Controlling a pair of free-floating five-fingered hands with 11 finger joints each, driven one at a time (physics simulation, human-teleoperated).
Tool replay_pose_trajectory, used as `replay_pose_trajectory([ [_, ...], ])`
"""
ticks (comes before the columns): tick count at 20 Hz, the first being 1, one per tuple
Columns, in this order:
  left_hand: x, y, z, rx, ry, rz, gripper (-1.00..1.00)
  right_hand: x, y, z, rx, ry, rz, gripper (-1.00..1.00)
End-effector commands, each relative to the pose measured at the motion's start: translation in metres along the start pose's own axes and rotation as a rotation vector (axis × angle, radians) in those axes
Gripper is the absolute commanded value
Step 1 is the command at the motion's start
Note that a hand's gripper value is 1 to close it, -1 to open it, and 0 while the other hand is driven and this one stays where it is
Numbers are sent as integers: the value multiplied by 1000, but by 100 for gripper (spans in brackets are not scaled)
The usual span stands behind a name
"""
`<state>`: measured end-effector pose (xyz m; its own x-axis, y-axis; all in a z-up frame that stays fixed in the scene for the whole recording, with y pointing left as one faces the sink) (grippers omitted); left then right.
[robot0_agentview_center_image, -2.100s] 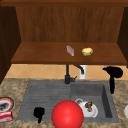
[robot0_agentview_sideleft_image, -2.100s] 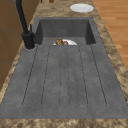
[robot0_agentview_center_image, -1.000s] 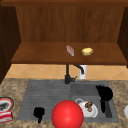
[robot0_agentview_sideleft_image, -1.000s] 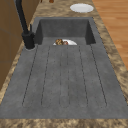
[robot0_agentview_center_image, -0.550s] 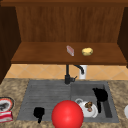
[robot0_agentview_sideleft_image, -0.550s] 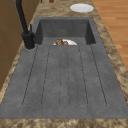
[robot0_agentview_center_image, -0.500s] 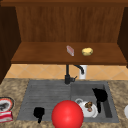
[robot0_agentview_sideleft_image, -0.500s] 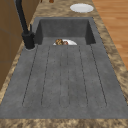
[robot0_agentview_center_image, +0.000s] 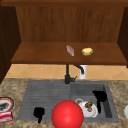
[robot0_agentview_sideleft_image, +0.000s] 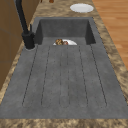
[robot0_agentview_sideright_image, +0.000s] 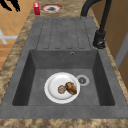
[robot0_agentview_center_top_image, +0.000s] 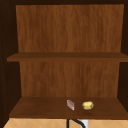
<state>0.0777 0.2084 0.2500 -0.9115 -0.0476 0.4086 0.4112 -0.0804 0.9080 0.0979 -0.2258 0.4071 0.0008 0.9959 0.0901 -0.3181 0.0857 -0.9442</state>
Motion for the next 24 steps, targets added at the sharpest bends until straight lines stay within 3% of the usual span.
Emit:
replay_pose_trajectory([
  [1,0,0,0,0,0,0,0,-8,11,-27,45,-37,13,-100],
  [8,0,0,0,0,0,0,0,-5,24,-80,128,7,42,-100],
  [16,0,0,0,0,0,0,0,-5,37,-132,237,-5,55,-100],
  [24,0,0,0,0,0,0,0,-9,72,-188,224,-18,64,-100],
])
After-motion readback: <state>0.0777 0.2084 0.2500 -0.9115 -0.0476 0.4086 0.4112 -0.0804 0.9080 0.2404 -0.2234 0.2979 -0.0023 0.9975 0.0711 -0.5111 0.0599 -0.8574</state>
